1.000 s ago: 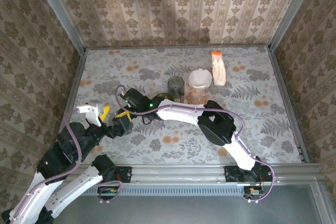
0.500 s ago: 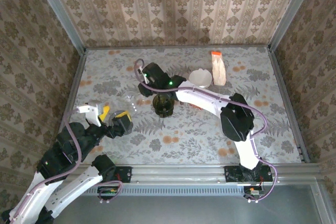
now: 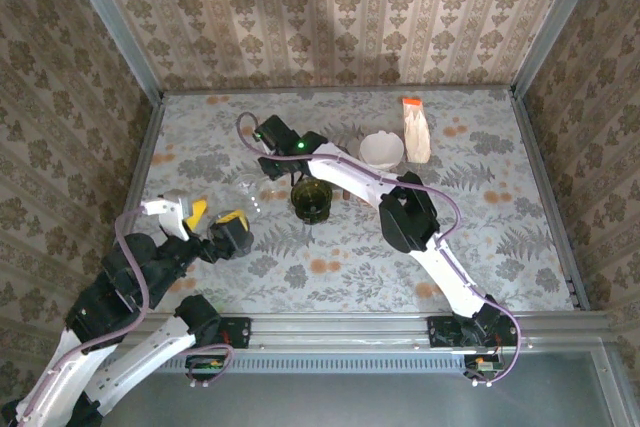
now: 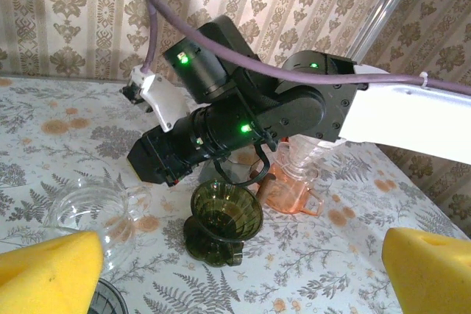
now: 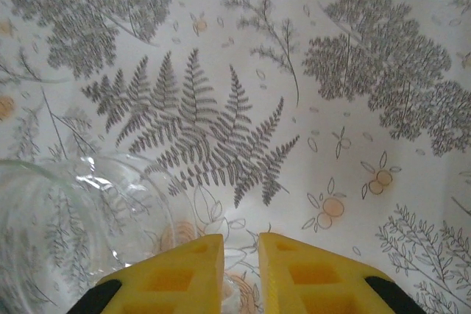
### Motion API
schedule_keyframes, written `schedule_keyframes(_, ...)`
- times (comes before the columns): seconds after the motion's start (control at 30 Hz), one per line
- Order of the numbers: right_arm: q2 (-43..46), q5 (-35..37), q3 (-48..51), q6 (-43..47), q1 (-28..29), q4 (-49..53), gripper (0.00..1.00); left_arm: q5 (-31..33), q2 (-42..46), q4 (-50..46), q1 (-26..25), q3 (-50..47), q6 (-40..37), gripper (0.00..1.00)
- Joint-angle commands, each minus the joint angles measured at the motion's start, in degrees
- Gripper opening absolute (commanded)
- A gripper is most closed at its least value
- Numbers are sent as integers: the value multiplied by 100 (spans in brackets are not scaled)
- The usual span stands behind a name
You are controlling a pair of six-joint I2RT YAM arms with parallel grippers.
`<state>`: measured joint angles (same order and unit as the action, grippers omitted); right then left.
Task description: Place the coffee filter in the dripper
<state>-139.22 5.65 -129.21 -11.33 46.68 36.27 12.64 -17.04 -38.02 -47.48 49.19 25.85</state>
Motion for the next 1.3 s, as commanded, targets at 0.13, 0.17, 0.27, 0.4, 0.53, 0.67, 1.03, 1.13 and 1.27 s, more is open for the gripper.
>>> schedule_keyframes(0.13,74,66,68,261,68,460,20,-21,-36,-108,21,144,-14,100)
schedule_keyframes(0.17,119,84,142,284,103,447,19,-23,-36,-96,27,135,-10,100)
schedule_keyframes(0.27,217,190,281,370,198,489,18,-44,-19,-70,22,118,-3,100)
schedule_keyframes(0.4,346,278,475,516,362,491,16,-27,34,-29,28,106,-11,100)
schedule_keyframes(0.53,699,307,961,525,465,261,16,-22,43,-89,30,133,-15,100)
schedule_keyframes(0.67,1277,108,1682,561,527,-190,16,-6,86,-123,21,105,0,100)
schedule_keyframes(1.03,1627,-696,2339,206,583,-1213,64,47,113,-104,29,16,42,100)
schedule_keyframes(1.13,1481,-734,2222,-112,647,-1337,66,45,113,-116,28,19,36,100)
schedule_keyframes(1.27,1256,-524,1995,-718,715,-1271,66,47,113,-142,22,29,31,100)
